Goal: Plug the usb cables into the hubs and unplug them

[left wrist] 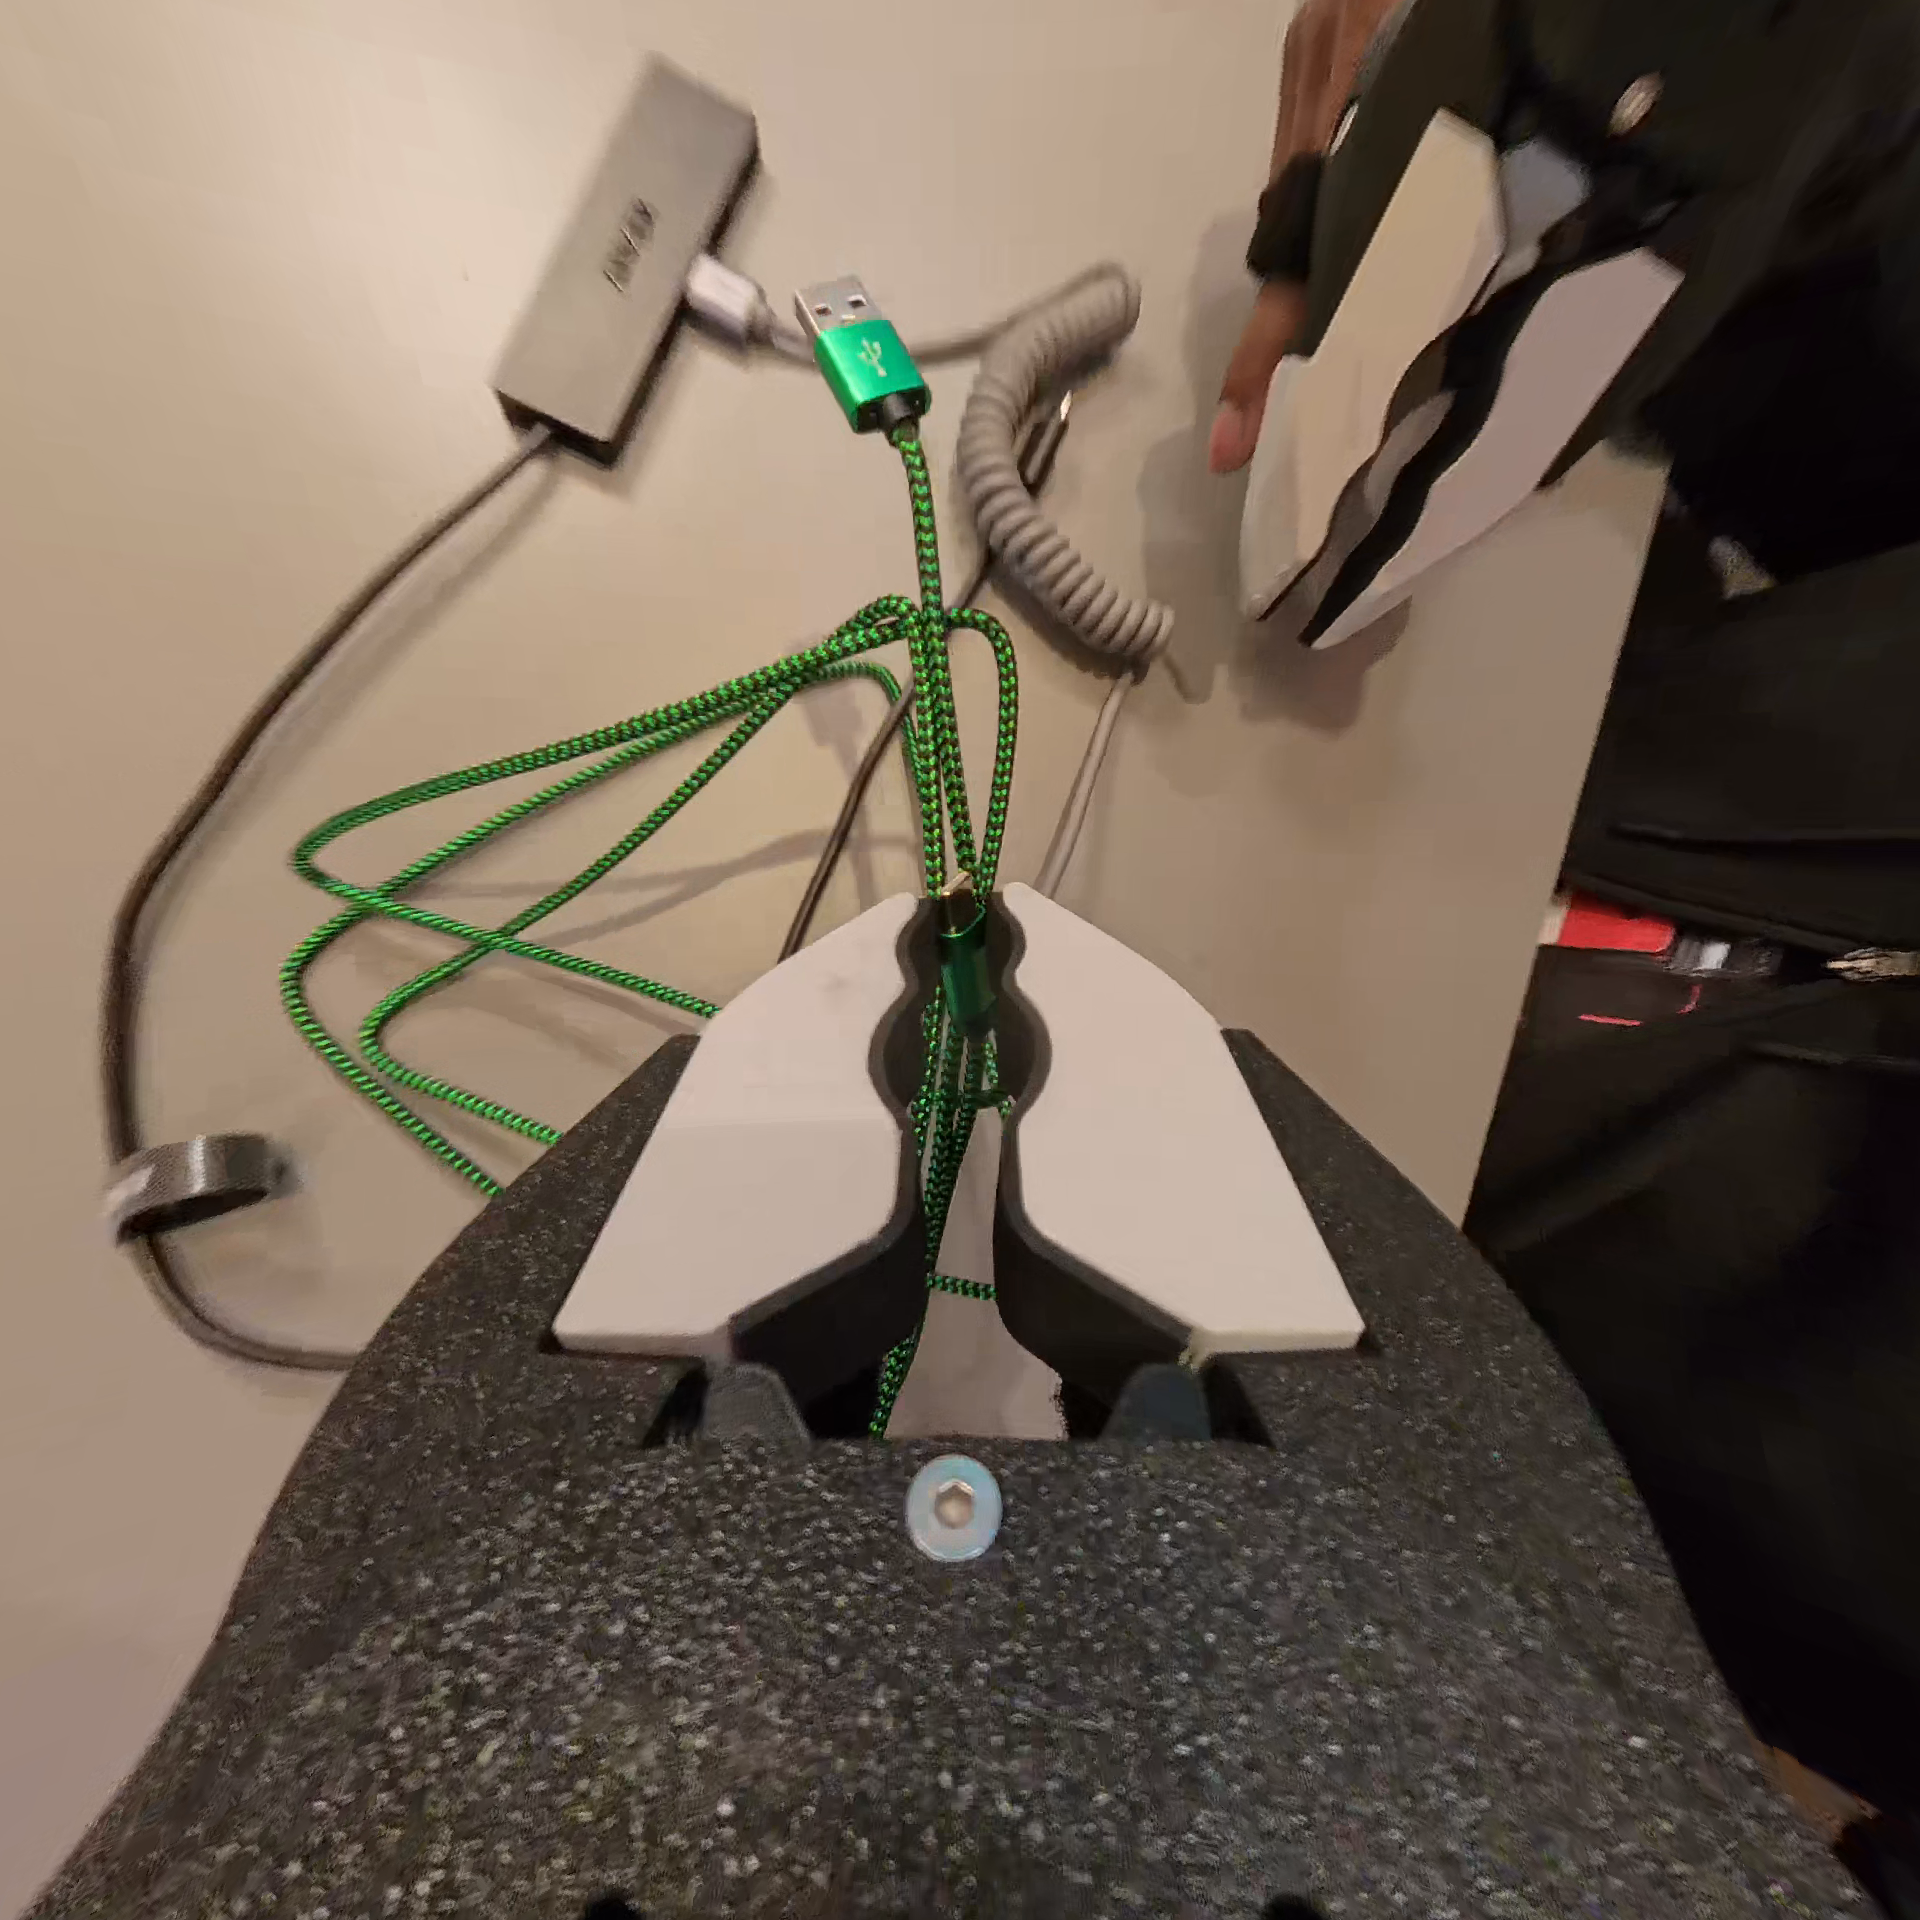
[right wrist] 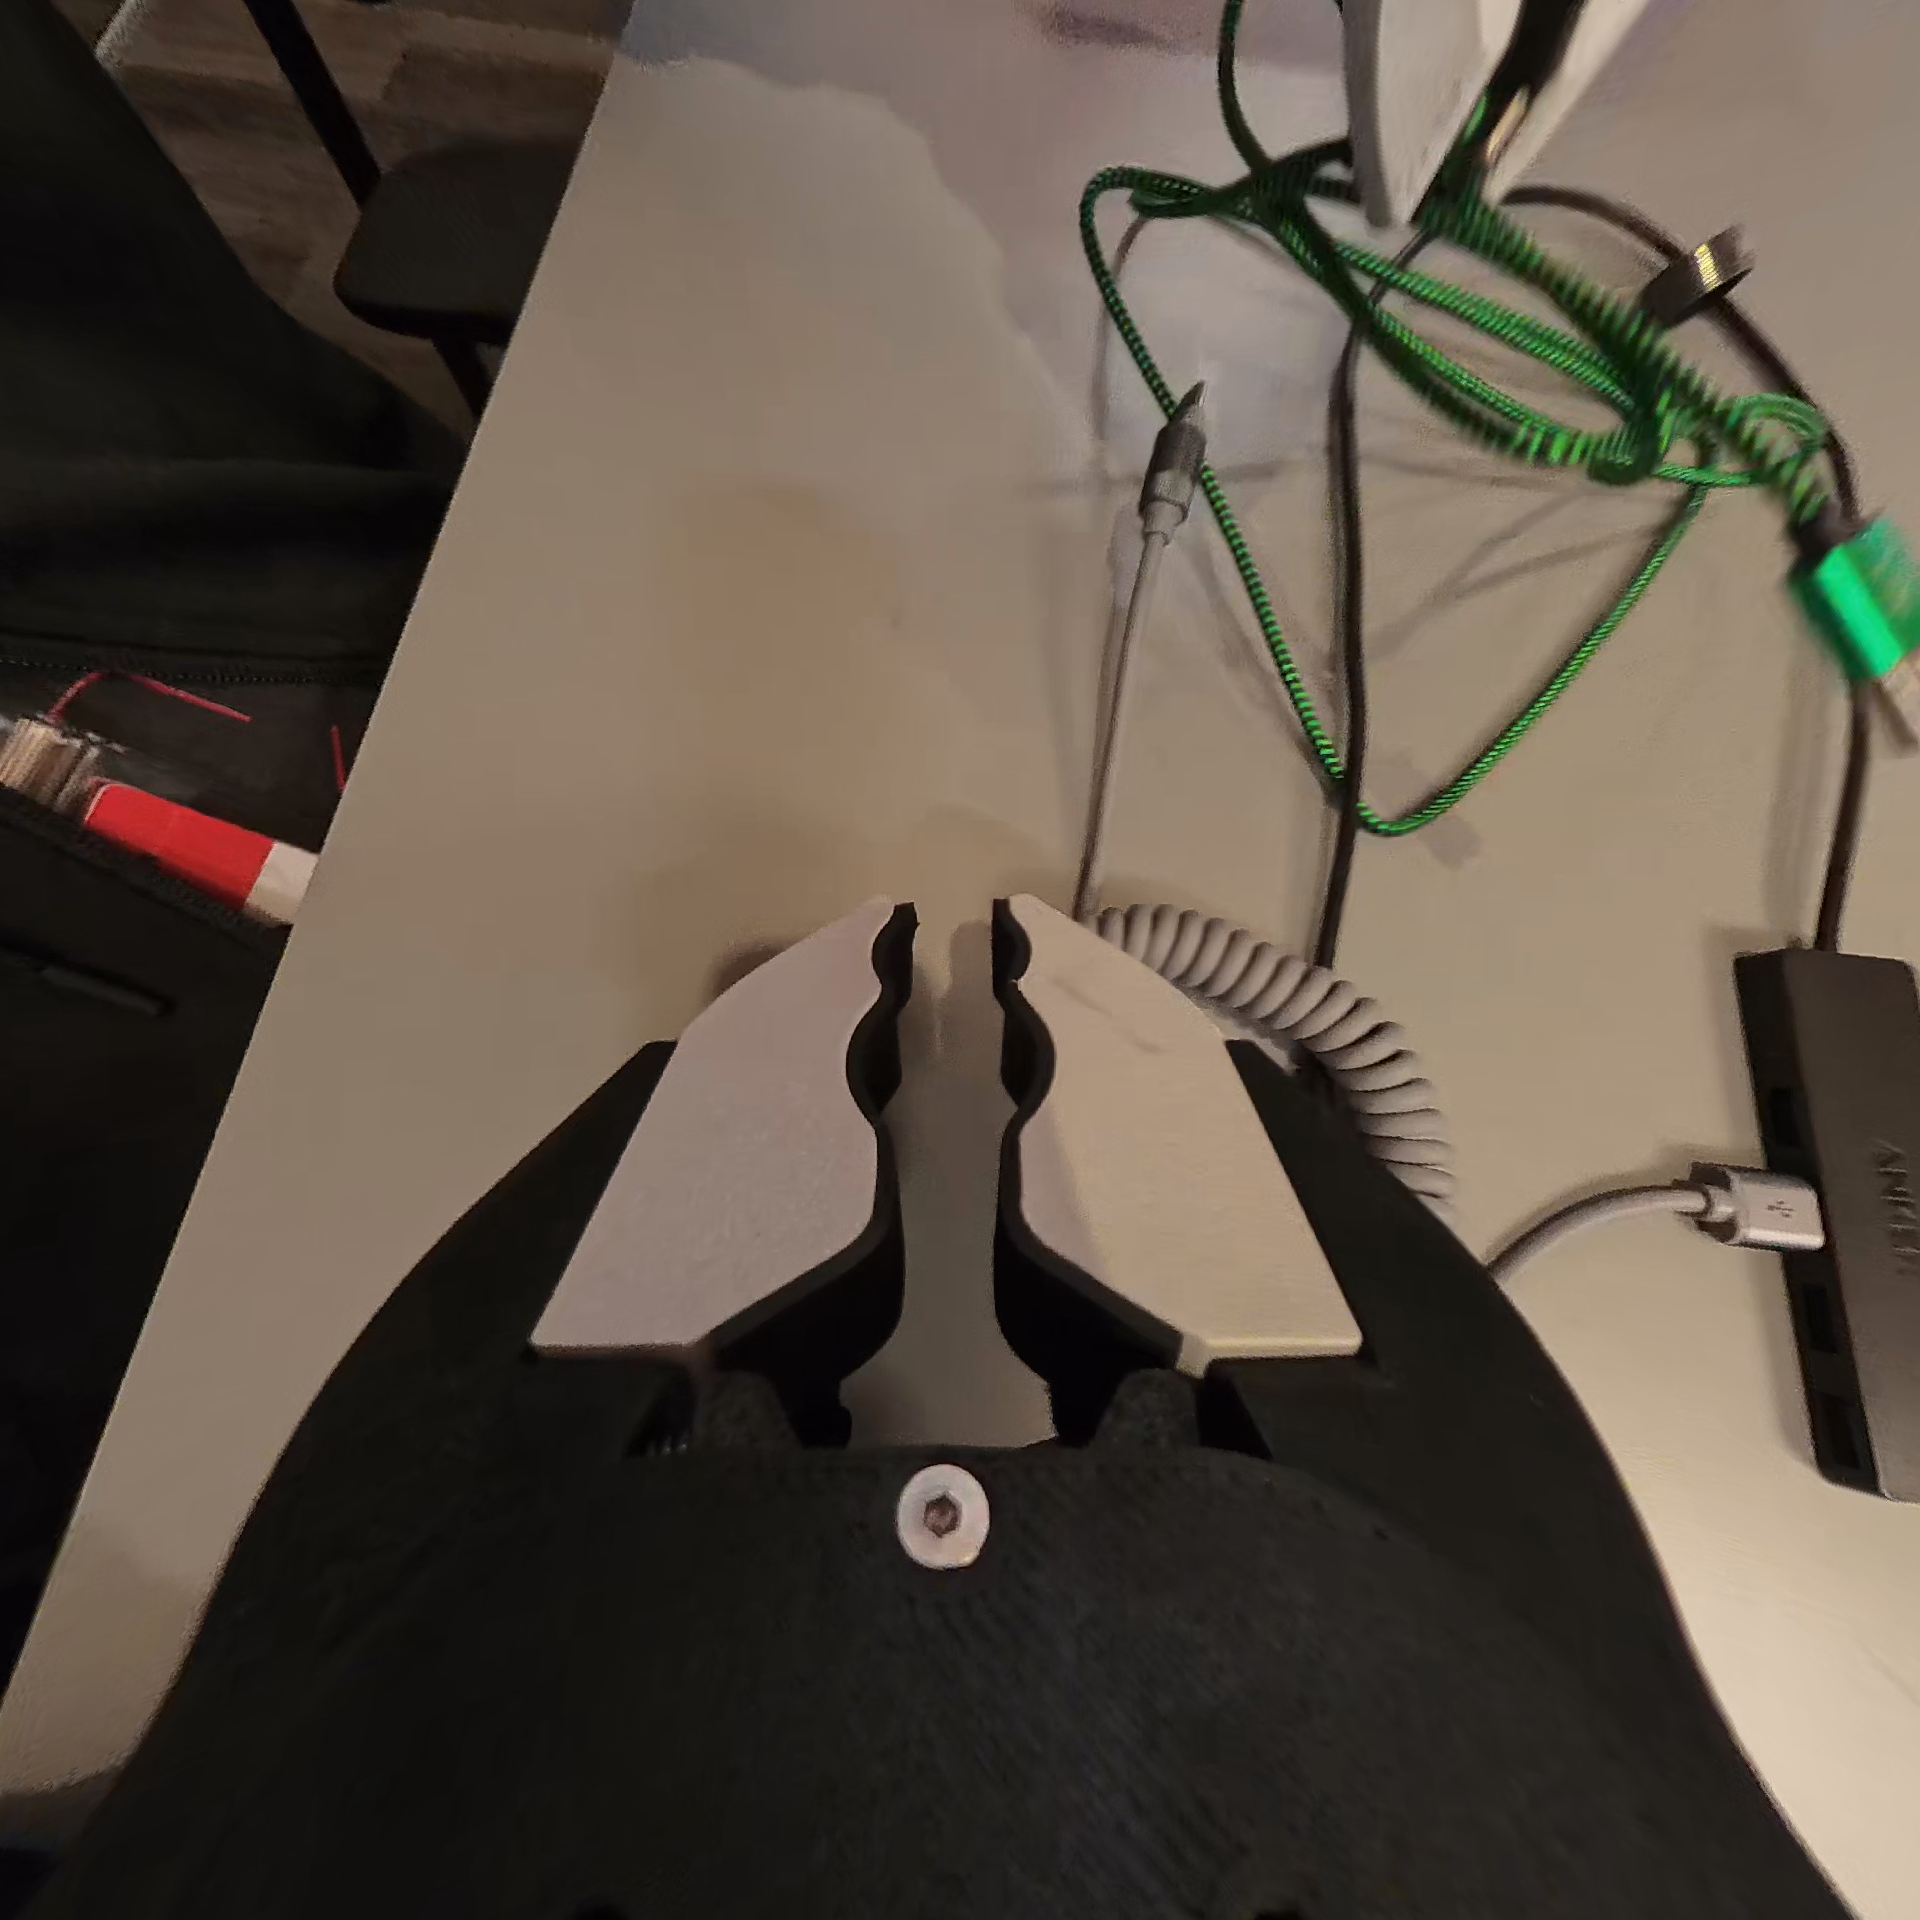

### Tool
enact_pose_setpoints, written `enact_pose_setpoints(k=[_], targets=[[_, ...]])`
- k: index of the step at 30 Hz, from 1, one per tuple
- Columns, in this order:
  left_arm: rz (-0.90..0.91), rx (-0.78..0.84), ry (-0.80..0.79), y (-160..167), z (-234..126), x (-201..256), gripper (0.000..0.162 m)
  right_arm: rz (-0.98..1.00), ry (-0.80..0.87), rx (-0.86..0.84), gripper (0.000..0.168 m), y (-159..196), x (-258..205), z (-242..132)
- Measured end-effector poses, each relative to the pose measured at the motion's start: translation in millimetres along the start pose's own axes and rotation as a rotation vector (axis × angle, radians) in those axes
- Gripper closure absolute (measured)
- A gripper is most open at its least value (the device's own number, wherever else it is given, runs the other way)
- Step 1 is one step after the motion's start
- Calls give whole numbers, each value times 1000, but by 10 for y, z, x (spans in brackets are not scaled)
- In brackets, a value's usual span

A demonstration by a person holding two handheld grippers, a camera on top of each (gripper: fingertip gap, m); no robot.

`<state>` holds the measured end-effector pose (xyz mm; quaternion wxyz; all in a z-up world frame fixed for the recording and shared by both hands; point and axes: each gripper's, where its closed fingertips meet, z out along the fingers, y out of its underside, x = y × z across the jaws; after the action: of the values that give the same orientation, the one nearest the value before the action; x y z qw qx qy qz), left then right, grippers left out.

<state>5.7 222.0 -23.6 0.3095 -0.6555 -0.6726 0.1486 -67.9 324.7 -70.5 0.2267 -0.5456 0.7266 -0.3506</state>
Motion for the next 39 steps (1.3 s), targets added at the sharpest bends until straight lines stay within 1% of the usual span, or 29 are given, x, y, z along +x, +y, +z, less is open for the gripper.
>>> enact_pose_setpoints(k=[6,7,12,18,24,28,30,34,37,39], targets=[[-41,241,-16,-208,-701,-28,154,30,105,94,145,-177,188,-81],[-39,276,-20,-251,-819,-14,154,35,119,98,143,-189,215,-85],[-3,412,-77,-498,-1369,68,155,34,151,90,141,-222,268,-32],[63,494,-170,-786,-1875,212,155,42,176,95,137,-260,309,8],[110,522,-254,-964,-2239,353,155,35,175,118,134,-331,292,32],[118,524,-260,-1043,-2286,427,155,40,167,149,132,-407,266,25],[111,527,-248,-1072,-2208,425,155,78,134,226,131,-566,204,17],[82,554,-197,-1158,-1930,382,155,315,54,400,132,-942,149,122],[71,598,-152,-1277,-1722,387,155,479,-108,512,129,-1191,34,248],[76,627,-101,-1354,-1583,442,155,578,-176,573,124,-1317,39,299]])
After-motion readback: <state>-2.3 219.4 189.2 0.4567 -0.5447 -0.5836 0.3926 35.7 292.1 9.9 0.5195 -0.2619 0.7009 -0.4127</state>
